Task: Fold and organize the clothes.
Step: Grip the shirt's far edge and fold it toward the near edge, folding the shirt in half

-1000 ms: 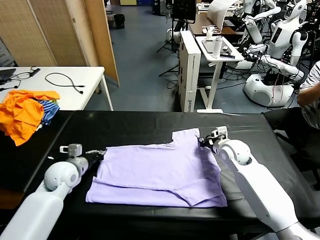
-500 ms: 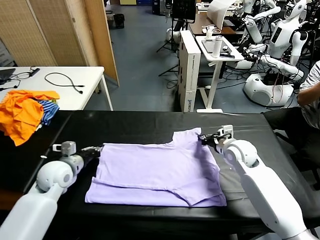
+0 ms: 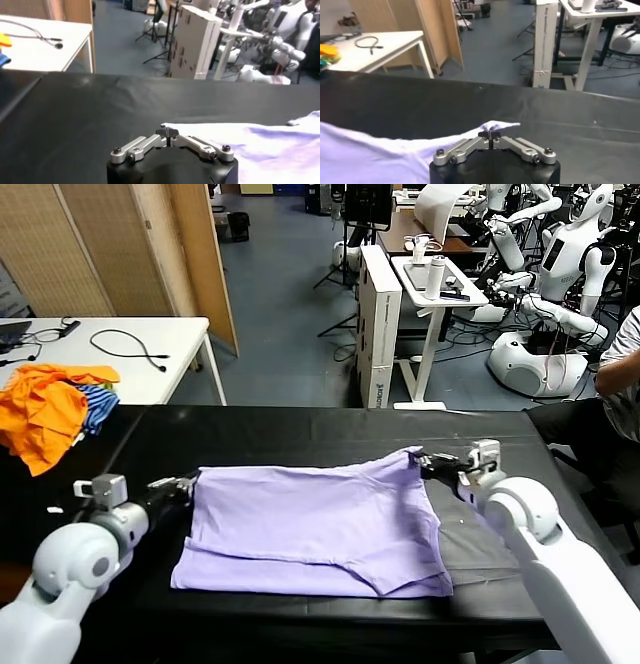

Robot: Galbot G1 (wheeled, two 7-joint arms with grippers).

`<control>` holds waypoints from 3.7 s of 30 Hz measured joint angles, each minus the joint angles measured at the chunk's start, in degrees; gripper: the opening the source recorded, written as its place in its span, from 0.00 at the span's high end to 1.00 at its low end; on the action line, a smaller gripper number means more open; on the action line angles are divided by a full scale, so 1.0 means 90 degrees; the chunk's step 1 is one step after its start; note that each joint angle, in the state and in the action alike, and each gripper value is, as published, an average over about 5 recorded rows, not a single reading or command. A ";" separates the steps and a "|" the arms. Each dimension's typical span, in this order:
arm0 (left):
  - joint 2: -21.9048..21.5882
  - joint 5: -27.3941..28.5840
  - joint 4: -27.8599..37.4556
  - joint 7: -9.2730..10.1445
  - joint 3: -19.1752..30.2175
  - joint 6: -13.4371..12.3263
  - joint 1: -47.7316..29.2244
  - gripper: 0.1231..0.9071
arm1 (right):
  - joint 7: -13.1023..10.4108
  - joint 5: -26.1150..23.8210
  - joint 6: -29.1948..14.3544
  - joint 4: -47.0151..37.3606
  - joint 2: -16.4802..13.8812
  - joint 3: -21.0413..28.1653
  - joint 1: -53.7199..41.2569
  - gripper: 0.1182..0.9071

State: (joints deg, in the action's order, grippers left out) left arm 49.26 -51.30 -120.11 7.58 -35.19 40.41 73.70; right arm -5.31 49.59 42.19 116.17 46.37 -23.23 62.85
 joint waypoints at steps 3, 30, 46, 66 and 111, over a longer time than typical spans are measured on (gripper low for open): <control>0.0028 0.0127 -0.0223 -0.0028 -0.0059 0.0015 0.0286 0.97 | -0.0028 -0.0033 0.0000 0.0234 -0.0089 -0.0160 0.0421 0.97; 0.0581 0.0825 -0.0548 -0.0259 -0.0611 0.0004 0.1842 0.97 | -0.0088 -0.0411 0.0000 0.1146 -0.0072 -0.0436 0.2375 0.97; 0.0904 0.1207 -0.0709 -0.0075 -0.0829 0.0130 0.2271 0.86 | 0.0014 -0.0341 0.0000 0.1625 -0.0139 -0.0696 0.2910 0.60; 0.0986 0.0700 -0.0899 0.0355 -0.1219 0.0200 0.1925 0.00 | -0.0430 -0.0213 0.0001 0.0704 0.0803 -0.0671 0.1568 0.00; 0.1198 0.1151 0.0296 -0.0135 -0.0244 -0.0061 0.1109 0.97 | -0.0791 -0.0660 -0.0033 -0.0255 0.1651 -0.0423 0.1120 0.97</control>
State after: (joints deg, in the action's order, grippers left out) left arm 60.05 -40.94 -117.45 6.36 -37.39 39.86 83.68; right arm -12.43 43.64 41.89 113.87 61.22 -27.04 72.93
